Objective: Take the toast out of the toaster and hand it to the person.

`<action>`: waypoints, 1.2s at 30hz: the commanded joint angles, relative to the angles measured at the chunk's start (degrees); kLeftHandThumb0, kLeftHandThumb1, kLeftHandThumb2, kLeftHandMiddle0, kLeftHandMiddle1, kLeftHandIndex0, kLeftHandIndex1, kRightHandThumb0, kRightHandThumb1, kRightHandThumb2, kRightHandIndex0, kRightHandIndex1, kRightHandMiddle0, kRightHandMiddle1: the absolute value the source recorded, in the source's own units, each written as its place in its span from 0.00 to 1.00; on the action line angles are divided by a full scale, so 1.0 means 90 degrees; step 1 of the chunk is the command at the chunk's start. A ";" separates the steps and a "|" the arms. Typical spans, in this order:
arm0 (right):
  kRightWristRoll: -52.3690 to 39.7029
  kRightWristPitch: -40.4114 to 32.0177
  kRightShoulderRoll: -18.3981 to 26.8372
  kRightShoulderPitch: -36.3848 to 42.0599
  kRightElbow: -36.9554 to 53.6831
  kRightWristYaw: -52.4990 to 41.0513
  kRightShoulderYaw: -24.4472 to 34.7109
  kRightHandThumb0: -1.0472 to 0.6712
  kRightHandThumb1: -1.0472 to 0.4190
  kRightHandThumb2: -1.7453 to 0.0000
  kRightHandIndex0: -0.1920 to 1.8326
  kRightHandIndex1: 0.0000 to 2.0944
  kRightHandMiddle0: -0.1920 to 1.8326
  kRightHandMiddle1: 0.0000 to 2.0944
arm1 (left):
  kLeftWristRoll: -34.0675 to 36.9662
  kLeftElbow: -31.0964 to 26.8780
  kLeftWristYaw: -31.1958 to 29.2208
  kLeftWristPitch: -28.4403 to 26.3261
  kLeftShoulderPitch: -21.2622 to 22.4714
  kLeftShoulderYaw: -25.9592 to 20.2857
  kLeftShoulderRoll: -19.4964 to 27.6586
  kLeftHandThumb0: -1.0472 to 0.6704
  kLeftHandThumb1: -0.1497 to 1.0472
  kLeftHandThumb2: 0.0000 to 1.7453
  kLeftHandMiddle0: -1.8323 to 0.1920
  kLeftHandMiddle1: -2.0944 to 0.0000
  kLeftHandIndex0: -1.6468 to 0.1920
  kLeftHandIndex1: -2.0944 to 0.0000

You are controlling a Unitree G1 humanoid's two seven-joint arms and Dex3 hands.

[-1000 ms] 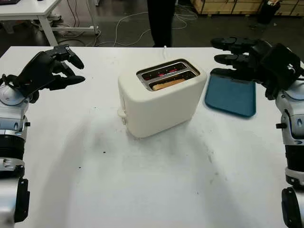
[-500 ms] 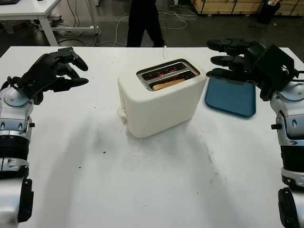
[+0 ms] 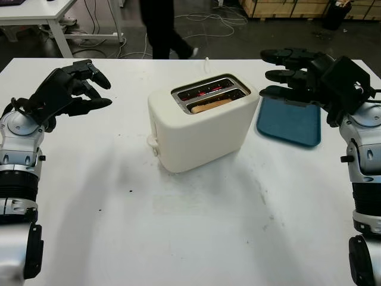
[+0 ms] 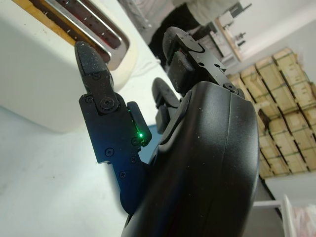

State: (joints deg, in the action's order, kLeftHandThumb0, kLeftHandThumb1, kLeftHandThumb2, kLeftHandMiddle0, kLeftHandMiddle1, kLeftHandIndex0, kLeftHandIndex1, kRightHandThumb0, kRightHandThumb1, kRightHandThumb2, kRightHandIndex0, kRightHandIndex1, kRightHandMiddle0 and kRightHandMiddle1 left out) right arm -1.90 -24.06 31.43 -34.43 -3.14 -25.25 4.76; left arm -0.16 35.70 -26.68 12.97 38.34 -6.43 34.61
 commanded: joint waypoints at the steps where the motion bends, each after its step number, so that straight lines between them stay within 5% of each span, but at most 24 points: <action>1: -0.0077 0.0076 0.0003 -0.0027 -0.0074 -0.0018 0.0062 0.34 0.19 1.00 0.24 0.19 0.33 0.00 | -0.0060 0.0070 0.0069 0.0096 0.0036 0.0028 0.0008 0.00 0.82 0.00 0.73 0.24 0.69 0.29; 36: 0.0025 -0.0028 0.0015 -0.0137 -0.0008 0.0009 -0.0009 0.39 0.18 1.00 0.21 0.24 0.33 0.00 | -0.0107 0.0273 0.0043 0.0294 0.0175 0.0047 0.0076 0.00 0.83 0.00 0.74 0.22 0.69 0.28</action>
State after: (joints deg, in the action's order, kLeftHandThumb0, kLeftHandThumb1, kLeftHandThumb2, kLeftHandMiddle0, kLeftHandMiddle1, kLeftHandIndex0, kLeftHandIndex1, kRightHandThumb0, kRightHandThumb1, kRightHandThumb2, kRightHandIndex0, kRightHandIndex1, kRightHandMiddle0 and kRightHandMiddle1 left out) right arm -1.79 -24.06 31.44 -34.54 -3.63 -25.59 4.80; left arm -0.74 38.24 -26.70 14.72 38.89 -6.09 34.62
